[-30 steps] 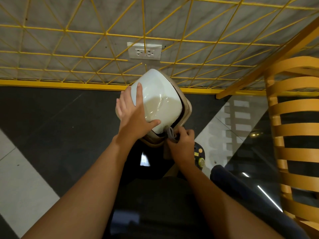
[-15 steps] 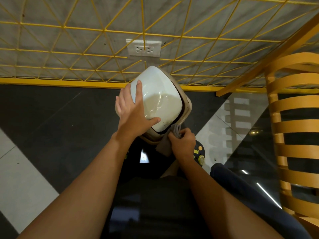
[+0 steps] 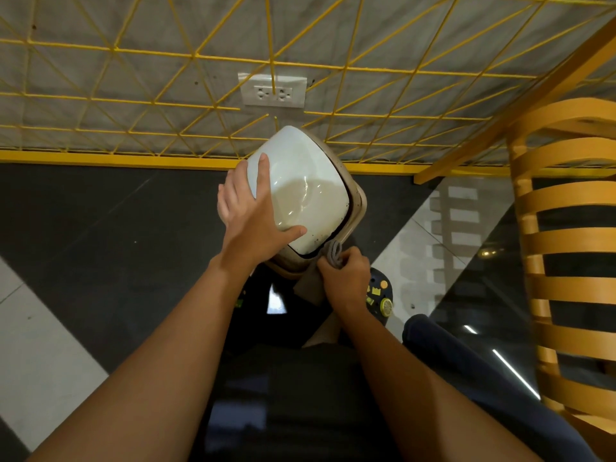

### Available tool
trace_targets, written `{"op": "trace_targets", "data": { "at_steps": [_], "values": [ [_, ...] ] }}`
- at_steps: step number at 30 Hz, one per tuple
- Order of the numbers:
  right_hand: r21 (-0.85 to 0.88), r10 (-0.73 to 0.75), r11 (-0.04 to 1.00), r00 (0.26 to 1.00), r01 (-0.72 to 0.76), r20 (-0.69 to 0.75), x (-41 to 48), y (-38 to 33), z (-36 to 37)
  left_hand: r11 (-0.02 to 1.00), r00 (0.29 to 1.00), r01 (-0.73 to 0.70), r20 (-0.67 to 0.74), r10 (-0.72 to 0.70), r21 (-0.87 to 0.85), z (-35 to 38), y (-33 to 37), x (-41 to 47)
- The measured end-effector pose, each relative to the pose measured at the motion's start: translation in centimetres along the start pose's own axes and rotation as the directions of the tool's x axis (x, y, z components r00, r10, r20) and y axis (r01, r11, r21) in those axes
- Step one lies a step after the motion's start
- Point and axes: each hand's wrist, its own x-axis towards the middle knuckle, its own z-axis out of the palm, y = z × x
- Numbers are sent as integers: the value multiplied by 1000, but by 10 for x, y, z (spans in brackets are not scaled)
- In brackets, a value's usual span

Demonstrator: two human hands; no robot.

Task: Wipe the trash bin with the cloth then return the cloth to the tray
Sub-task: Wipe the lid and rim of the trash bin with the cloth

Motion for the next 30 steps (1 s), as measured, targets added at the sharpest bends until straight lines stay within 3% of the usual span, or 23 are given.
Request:
{"op": "trace_targets", "data": {
  "at_steps": [7,12,18,24,30],
  "values": [
    [24,53,998,996,-55,65,-14,6,10,1000,1000,5,8,-5,5,1,0,0],
    [26,84,996,996,-84,16,-2,3,4,1000,1000,3,4,-3,-7,1,0,0],
    [79,159,983,983,-167,96,-35,9,29,1000,1000,3,0,-3,7,1,1,0],
    [117,196,973,980,-199,34,-19,6,19,1000,1000,-15,2,15,2,-2,1,-1],
    [52,119,992,992,-118,-29,25,-8,-3,1000,1000,-13,13,13,3,-4,1,-1]
  ]
}}
